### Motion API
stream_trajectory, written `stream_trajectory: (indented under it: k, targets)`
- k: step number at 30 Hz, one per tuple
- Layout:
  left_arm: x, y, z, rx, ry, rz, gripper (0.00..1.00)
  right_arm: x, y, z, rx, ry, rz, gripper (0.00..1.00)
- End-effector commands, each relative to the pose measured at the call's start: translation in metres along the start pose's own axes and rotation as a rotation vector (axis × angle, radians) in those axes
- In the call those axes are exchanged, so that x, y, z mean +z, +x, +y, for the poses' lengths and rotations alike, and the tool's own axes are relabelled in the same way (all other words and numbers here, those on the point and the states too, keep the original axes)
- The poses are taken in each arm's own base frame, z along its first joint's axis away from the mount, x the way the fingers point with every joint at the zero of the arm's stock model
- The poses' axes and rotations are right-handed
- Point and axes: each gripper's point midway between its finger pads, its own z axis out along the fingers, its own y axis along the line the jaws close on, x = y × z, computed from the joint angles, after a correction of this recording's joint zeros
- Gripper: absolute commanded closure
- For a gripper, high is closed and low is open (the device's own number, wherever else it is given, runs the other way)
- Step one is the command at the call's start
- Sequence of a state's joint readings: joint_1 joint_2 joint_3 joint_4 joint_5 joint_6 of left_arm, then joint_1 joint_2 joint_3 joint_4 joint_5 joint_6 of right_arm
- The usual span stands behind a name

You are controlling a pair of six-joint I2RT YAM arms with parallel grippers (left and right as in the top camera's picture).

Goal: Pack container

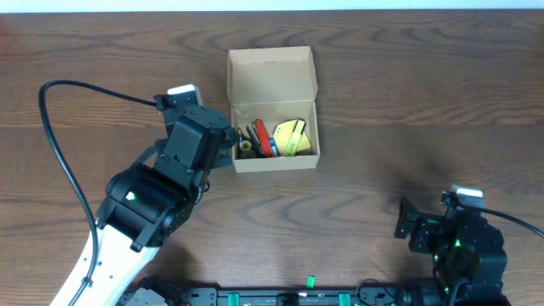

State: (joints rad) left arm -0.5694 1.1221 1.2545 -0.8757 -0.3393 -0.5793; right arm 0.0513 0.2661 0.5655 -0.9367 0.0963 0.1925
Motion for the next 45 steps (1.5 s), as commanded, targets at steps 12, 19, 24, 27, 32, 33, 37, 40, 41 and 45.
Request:
stream_trajectory:
  k: [12,19,24,27,32,33,37,40,41,45]
  targets:
    - [-0.001,-0.005,0.015,-0.06,-0.037,0.017,0.94,-0.013,-0.059,0.039,0.065,-0.218,-0.2,0.01]
    - [0.012,-0.012,0.045,-0.277,-0.001,0.118,0.94,0.002,-0.105,0.061,0.024,-0.253,-0.061,0.01]
    - [0.037,-0.008,0.051,-0.308,-0.027,0.183,0.95,0.031,-0.145,0.082,-0.014,-0.279,0.123,0.01]
    - [0.061,-0.007,0.05,-0.31,-0.044,0.216,0.95,0.053,-0.156,0.095,-0.035,-0.314,0.228,0.01]
    - [0.117,-0.013,0.065,-0.349,-0.091,0.25,0.94,0.098,-0.157,0.105,-0.026,-0.333,0.322,0.01]
    - [0.128,-0.016,0.067,-0.357,-0.076,0.252,0.94,0.107,-0.156,0.105,-0.026,-0.332,0.328,0.01]
    - [0.163,-0.03,0.073,-0.404,-0.034,0.228,0.95,0.136,-0.157,0.108,-0.025,-0.332,0.326,0.54]
    - [0.188,-0.034,0.074,-0.44,0.017,0.236,0.94,0.16,-0.16,0.111,0.02,-0.327,0.315,0.99]
    - [0.194,-0.034,0.072,-0.449,0.04,0.246,0.94,0.167,-0.161,0.112,0.037,-0.327,0.307,0.99]
    - [0.217,-0.029,0.073,-0.483,0.05,0.277,0.94,0.199,-0.165,0.115,0.105,-0.324,0.285,0.99]
